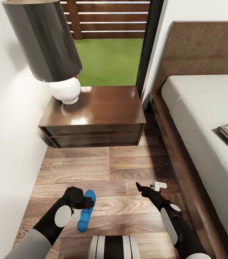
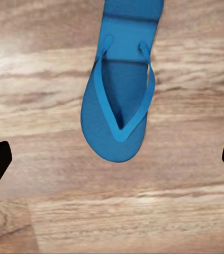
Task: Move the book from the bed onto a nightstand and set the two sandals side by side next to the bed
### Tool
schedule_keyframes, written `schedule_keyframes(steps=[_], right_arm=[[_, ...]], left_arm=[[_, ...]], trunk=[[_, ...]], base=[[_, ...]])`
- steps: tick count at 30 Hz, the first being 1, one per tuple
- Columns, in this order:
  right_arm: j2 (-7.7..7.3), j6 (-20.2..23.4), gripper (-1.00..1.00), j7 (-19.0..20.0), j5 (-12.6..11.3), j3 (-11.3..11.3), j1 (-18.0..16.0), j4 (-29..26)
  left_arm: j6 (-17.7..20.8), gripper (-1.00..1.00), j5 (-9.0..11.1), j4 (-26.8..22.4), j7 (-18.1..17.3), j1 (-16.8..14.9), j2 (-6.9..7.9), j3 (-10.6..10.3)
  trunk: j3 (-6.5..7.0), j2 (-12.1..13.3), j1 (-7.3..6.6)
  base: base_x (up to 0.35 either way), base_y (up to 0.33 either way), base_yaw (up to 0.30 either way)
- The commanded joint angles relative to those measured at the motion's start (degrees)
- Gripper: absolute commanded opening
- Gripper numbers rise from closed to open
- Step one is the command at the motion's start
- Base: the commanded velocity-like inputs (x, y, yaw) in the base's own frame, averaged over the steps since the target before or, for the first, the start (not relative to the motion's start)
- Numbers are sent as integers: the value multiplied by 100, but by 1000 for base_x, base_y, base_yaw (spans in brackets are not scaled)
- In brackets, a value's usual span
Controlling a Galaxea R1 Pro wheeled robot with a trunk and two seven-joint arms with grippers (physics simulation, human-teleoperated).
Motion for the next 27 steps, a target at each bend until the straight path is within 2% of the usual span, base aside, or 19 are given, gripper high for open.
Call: schedule_keyframes(steps=[1,19,27], right_arm=[[7,44,100,34,-54,-24,-1,-7],[7,51,100,26,-56,-24,-1,-7],[15,51,100,17,-57,-19,-1,-7]], left_arm=[[0,100,35,10,-45,-3,6,-18],[0,100,38,89,-32,2,5,-18],[0,100,33,216,-48,2,-42,-77]], trunk=[[-4,-1,-1],[-4,-1,-1],[-4,-1,-1]], base=[[0,0,0],[0,0,0],[0,0,0]])
